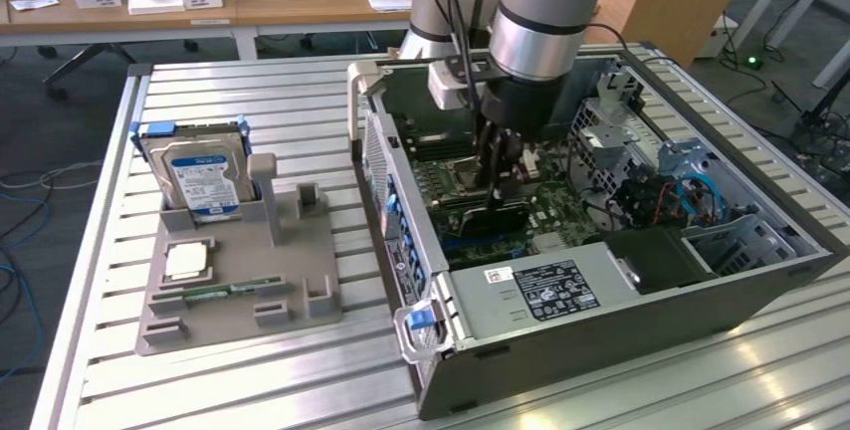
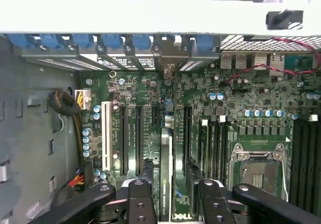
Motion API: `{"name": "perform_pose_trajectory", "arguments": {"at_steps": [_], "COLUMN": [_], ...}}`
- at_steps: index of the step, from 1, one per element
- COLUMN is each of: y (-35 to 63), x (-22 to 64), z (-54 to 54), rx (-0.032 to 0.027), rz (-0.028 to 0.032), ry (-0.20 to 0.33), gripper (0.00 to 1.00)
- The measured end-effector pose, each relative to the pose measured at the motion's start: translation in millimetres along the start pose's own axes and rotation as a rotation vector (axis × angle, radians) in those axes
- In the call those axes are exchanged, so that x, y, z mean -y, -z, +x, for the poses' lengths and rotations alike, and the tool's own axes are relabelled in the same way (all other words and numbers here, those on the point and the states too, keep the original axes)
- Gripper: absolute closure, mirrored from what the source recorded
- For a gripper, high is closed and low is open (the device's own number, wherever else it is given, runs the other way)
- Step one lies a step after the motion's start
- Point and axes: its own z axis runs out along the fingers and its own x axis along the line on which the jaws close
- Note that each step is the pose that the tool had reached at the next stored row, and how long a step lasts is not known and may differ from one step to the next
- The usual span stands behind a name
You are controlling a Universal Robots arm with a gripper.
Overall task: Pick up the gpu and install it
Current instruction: 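Insert the gpu into the slot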
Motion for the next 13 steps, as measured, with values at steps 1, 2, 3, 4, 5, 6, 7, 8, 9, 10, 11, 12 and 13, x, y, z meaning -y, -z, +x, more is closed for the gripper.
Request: {"name": "perform_pose_trajectory", "arguments": {"at_steps": [1,2,3,4,5,6,7,8,9,10,11,12,13], "y": [2.5,4.9,7.4,9.8,12.2,14.7,17.1,19.8,22.2,24.6,26.9,29.1,31.3], "x": [0.0,0.0,0.0,0.1,0.1,0.1,0.1,0.2,0.2,0.2,0.2,0.3,0.3], "z": [0.0,0.0,0.0,0.0,-0.1,-0.1,-0.1,-0.1,-0.2,-0.2,-0.2,-0.2,-0.3], "rx": [0.0000,0.0000,0.0000,0.0000,0.0000,0.0001,0.0001,0.0000,0.0000,0.0000,0.0000,0.0000,0.0000], "rz": [0.0000,0.0000,-0.0001,0.0000,0.0000,0.0000,0.0000,0.0000,0.0000,-0.0001,0.0000,0.0000,0.0000], "ry": [0.000,0.000,0.000,0.000,0.000,0.000,0.000,0.000,0.000,0.000,0.000,0.000,0.000], "gripper": [0.60,0.60,0.60,0.60,0.60,0.60,0.60,0.60,0.60,0.60,0.60,0.60,0.60]}}
